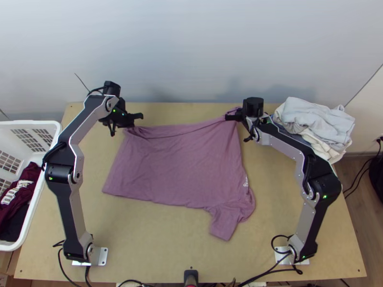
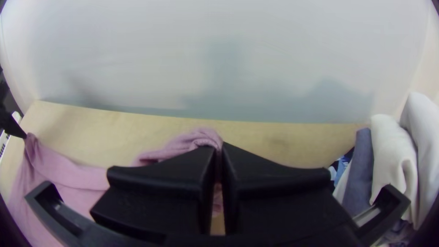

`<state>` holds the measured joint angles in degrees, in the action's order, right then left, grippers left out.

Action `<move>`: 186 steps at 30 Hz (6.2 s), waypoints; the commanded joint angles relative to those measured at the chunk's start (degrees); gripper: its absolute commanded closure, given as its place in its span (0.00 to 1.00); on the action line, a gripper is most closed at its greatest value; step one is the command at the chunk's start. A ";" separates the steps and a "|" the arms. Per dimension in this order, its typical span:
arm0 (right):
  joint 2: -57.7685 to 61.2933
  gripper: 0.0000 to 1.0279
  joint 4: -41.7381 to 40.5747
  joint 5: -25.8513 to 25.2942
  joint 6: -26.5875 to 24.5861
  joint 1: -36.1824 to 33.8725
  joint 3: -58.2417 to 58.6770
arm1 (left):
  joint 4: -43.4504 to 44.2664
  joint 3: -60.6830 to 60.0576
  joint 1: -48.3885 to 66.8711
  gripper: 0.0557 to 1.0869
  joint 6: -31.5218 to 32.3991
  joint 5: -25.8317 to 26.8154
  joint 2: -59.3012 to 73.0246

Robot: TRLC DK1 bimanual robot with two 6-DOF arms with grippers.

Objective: Fold the t-shirt

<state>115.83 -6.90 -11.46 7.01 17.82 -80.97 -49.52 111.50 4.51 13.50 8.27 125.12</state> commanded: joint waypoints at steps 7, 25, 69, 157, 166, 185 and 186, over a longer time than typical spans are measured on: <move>7.39 0.97 -1.19 -2.33 -2.26 -0.07 -10.44 | 2.14 15.32 -3.02 0.96 3.99 -2.82 8.12; 13.10 0.97 12.52 0.30 2.31 4.32 -21.69 | 10.85 18.66 -4.87 0.96 6.98 -7.83 11.73; 21.98 0.10 39.42 20.96 18.66 -1.92 -38.03 | 6.98 17.61 -3.81 0.96 5.58 -7.75 11.37; -11.77 0.97 28.25 14.28 12.86 28.85 6.70 | -4.36 13.48 -1.00 0.96 7.16 -6.78 -5.33; -15.02 0.22 26.76 14.28 12.95 27.70 9.60 | -5.50 11.72 -0.91 0.96 7.25 -6.78 -7.00; 4.32 0.10 40.73 23.59 14.35 15.75 -21.16 | -4.89 11.54 -0.03 0.96 7.86 -6.78 -6.12; 5.02 0.10 40.82 23.59 14.35 15.75 -21.42 | -4.89 11.54 -0.03 0.96 7.86 -6.78 -6.12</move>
<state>115.37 30.48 9.74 21.02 33.34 -96.62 -54.65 123.15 4.47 21.28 1.48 118.76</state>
